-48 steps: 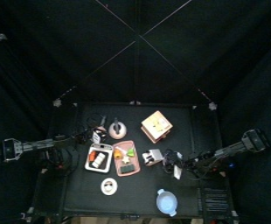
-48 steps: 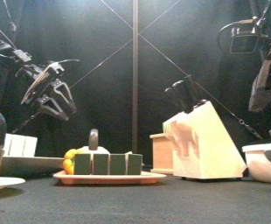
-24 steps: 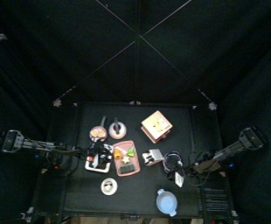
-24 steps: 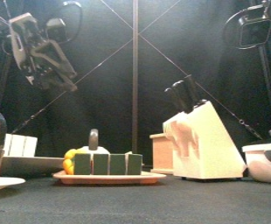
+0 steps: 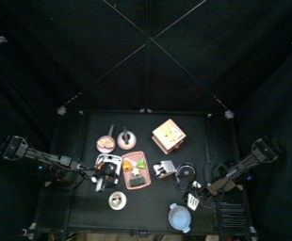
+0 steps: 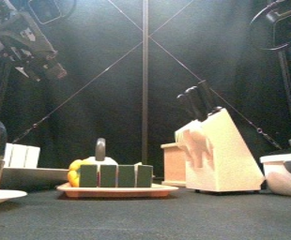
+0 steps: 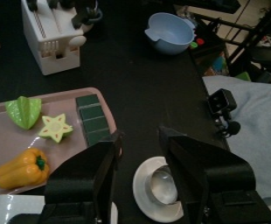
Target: Grab bowl
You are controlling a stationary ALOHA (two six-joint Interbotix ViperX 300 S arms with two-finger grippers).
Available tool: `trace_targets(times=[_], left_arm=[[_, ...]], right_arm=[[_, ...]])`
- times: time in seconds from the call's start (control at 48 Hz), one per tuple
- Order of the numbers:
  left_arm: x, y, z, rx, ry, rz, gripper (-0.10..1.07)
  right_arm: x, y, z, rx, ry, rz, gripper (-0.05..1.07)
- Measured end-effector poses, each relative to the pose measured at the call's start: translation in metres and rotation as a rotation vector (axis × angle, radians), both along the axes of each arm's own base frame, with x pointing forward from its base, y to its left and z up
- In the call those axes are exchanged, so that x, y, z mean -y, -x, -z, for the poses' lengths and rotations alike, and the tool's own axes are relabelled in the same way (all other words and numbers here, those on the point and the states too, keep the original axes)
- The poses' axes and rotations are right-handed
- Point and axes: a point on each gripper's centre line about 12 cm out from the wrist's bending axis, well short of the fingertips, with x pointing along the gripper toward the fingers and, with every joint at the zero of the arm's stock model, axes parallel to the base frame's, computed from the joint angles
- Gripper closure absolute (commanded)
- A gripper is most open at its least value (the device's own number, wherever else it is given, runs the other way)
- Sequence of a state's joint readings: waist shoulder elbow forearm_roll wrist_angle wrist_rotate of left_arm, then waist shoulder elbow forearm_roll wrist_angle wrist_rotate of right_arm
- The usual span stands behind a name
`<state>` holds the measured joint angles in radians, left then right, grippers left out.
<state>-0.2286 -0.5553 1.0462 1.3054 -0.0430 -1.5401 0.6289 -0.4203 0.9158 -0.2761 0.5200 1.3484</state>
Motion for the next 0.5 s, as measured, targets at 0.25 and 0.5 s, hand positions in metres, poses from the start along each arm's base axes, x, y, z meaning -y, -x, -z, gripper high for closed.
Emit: trace_targets(times=[0.25,0.5], left_arm=[[0.007,0.0,0.005,-0.021,0.005,0.021,0.19],[0.008,-0.003,0.006,-0.029,0.004,0.023,0.19]], right_arm=[[-0.023,-0.009,0.0,-0.097,0.076,-0.019,0.43],[-0.041,-0.01,0.028,-0.17,0.15,-0.072,0.35]])
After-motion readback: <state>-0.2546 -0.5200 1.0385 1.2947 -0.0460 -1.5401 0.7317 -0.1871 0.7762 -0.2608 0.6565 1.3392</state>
